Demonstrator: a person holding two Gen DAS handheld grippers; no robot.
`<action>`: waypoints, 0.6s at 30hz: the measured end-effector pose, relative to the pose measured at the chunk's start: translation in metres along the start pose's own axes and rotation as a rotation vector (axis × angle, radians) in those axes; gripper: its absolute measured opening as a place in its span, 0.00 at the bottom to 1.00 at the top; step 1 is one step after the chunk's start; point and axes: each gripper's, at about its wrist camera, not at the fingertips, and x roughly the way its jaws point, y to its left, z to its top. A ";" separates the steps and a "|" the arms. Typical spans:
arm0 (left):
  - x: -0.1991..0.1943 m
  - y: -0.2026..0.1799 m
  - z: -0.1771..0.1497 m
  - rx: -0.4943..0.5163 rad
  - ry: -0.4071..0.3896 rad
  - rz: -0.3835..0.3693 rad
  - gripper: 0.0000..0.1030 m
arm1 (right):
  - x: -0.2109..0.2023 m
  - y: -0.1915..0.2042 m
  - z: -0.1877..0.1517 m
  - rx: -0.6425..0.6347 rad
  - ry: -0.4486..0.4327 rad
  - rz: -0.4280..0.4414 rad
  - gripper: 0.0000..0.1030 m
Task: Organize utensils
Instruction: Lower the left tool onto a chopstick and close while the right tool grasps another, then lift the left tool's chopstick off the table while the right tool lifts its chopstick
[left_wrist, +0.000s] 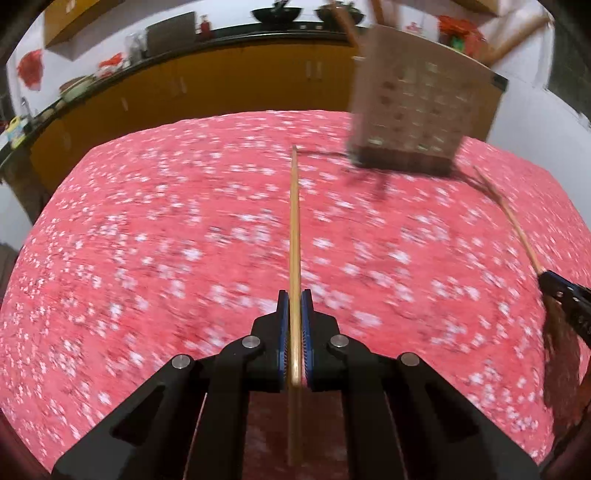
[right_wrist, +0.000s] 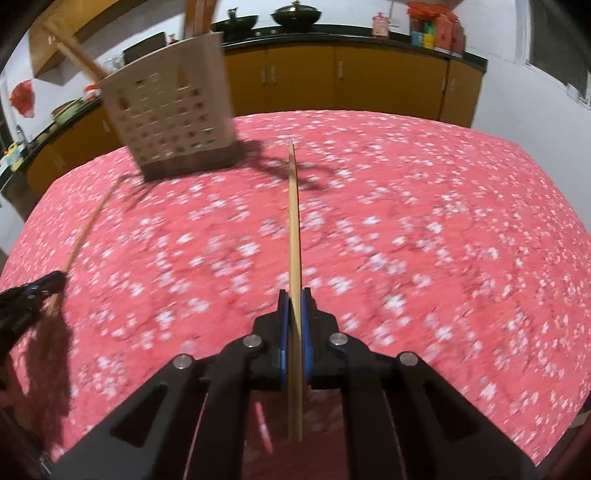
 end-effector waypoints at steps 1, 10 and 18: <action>0.002 0.006 0.003 -0.010 0.001 -0.001 0.07 | 0.002 -0.002 0.003 -0.001 -0.002 -0.004 0.08; 0.010 0.020 0.012 -0.039 -0.027 -0.075 0.09 | 0.018 0.003 0.015 -0.024 -0.020 0.019 0.10; 0.001 0.023 0.008 -0.056 -0.028 -0.088 0.10 | 0.019 0.002 0.015 -0.021 -0.019 0.023 0.10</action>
